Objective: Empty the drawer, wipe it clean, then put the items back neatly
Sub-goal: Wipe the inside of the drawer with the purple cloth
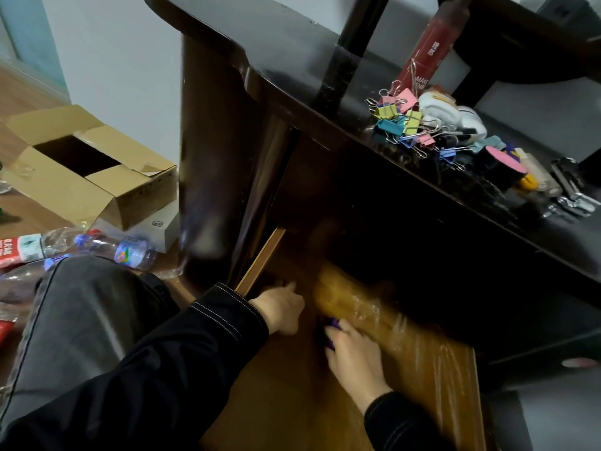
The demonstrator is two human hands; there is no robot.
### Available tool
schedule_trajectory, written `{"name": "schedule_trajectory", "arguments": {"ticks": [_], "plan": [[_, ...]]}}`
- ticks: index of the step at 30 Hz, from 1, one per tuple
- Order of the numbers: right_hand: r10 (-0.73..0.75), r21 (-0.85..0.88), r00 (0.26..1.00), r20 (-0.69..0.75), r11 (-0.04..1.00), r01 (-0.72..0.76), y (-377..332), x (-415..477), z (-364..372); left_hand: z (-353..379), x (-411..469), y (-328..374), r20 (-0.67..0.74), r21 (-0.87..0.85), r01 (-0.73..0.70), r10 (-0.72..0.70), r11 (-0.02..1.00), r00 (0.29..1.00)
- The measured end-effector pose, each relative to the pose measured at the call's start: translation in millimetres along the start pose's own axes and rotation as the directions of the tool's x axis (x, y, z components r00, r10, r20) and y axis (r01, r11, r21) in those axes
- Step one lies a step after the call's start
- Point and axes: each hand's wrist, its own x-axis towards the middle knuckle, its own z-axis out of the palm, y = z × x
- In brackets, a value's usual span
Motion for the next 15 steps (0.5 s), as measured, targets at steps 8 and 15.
{"name": "schedule_trajectory", "arguments": {"ticks": [8,15], "plan": [[0.217,0.043,0.974,-0.066,0.976,-0.215,20,70,-15,3,6,-2,-0.005,-0.008,0.018,-0.019,1.0,1.0],[0.133,-0.023,0.99,-0.038,0.991,-0.134,2,35,-8,2,6,-1,-0.008,0.008,0.009,-0.009,1.0,1.0]]}}
